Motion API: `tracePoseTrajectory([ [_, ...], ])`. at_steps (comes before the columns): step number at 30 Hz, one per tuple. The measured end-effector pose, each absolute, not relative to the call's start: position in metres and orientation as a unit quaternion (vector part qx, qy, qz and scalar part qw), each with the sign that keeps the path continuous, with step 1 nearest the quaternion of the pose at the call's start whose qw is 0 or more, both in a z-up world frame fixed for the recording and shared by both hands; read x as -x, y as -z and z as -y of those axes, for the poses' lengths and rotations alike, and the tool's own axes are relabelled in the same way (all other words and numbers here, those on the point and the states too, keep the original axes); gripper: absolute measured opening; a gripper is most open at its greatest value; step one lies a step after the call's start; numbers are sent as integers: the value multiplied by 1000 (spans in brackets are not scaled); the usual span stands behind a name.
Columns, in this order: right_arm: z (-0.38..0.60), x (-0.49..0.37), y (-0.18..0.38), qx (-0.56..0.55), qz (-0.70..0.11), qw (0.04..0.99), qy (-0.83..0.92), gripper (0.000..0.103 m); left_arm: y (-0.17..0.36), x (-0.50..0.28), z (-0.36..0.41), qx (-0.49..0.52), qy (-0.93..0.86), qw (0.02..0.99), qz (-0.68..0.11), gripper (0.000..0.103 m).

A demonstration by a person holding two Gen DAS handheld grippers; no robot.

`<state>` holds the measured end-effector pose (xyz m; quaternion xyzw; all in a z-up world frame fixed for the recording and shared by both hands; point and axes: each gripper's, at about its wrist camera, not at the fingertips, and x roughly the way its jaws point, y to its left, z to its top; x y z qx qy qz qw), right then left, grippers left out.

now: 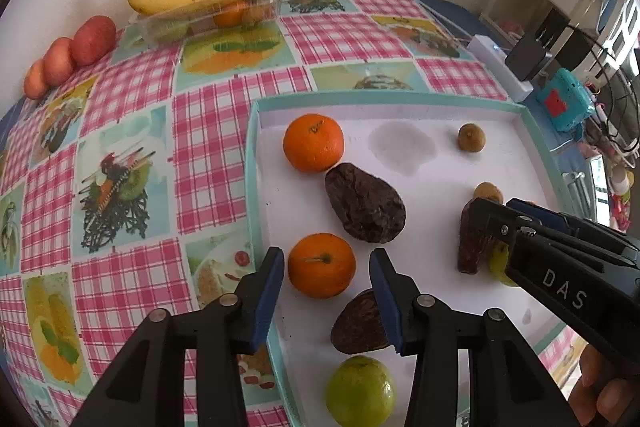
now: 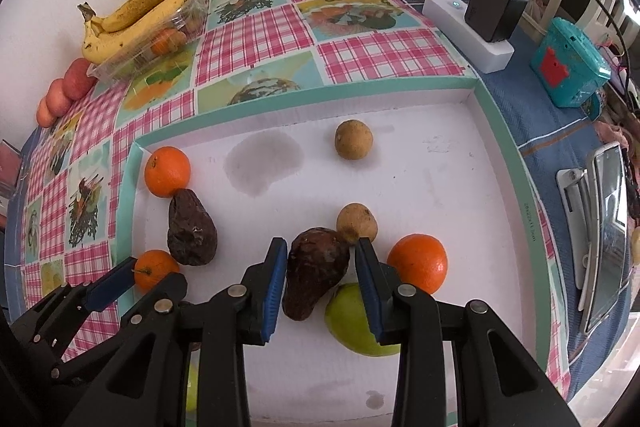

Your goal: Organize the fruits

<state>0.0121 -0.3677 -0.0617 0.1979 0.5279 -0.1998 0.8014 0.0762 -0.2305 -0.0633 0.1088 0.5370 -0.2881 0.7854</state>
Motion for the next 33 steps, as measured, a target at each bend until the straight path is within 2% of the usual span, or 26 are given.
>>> tracePoseTrajectory([
  [9,369,-4,45,-196,-515,807,210,36,47,-78,220,-102,274,788,-541,58],
  [11,369,-3,43,-193,-517,807,212,36,44,-80,214,-98,260,791,-545,66],
  [13,368,-2,40,-186,-521,805,214,36,41,-84,204,-92,247,794,-548,66],
  [15,366,-1,38,-179,-521,806,218,42,40,-87,198,-89,235,797,-550,68],
  [17,364,0,35,-175,-520,807,218,51,38,-92,186,-83,216,803,-549,78],
  [21,357,0,31,-161,-517,813,216,65,38,-100,164,-66,185,810,-552,86],
  [23,354,-1,30,-156,-516,814,215,67,40,-105,153,-51,171,810,-558,91],
  [28,346,-4,29,-152,-515,818,205,73,42,-110,134,-34,150,812,-562,92],
  [31,341,-6,29,-150,-516,819,203,73,43,-111,128,-35,139,815,-562,102],
  [33,339,-7,29,-151,-514,820,203,73,43,-112,127,-42,129,818,-559,102],
])
